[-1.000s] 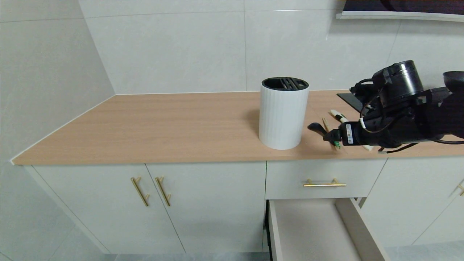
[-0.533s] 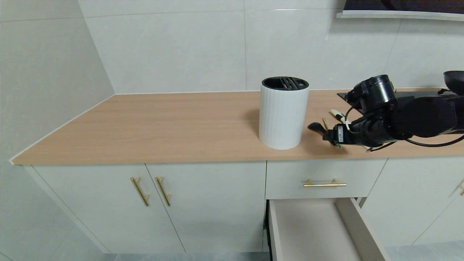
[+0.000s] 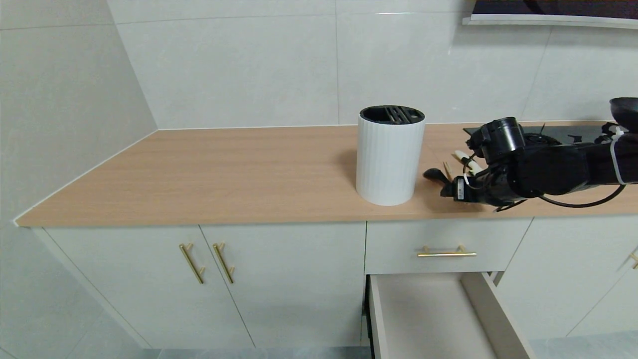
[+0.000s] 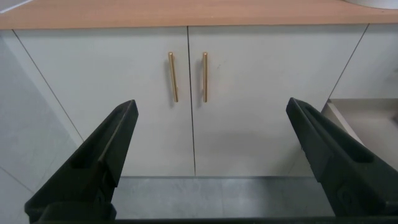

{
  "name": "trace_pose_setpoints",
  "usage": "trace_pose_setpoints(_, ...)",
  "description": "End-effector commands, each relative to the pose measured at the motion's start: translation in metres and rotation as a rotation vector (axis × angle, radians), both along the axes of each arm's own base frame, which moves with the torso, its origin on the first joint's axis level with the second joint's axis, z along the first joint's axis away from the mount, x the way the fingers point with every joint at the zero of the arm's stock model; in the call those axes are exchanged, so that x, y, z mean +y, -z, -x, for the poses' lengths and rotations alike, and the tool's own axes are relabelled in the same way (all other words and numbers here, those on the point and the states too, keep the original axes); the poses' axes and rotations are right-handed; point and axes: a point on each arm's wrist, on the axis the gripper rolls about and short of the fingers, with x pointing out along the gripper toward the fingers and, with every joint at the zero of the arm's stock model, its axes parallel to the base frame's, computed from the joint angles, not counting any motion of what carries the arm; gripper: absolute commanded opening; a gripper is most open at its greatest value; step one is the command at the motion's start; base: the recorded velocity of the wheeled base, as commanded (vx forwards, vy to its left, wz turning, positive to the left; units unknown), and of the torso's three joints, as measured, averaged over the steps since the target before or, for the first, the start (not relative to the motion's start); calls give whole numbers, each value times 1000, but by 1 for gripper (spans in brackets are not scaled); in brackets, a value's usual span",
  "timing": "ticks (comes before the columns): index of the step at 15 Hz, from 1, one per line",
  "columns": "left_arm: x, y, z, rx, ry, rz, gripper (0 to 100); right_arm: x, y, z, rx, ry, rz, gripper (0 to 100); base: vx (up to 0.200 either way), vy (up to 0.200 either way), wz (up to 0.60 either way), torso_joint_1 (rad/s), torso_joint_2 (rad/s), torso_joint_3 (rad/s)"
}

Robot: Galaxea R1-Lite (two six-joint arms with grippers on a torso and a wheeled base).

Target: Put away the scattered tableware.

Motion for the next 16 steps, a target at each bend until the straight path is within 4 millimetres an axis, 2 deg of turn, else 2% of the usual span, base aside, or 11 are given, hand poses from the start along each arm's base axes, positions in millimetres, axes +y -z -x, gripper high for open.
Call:
trace_pose_setpoints(1,0,0,0,0,-1,0,100,-1,8,-8,11,13,2,100,0,0,0,0,0,0)
trace_pose_setpoints(8,0,0,0,1,-1,0,100,-5,13,-15,4,30,-1,100,0,0,0,0,0,0)
trace_pose_setpoints(9,0,0,0,0,-1,0,100,-5,15,-15,9,30,0,0,0,0,0,0,0,0)
trace_pose_setpoints(13,0,0,0,1,-1,-1,100,-4,20,-19,18,29,4,0,0,0,0,0,0,0)
trace_pose_setpoints(16,0,0,0,0,-1,0,100,-5,16,-17,7,31,0,0,0,0,0,0,0,0)
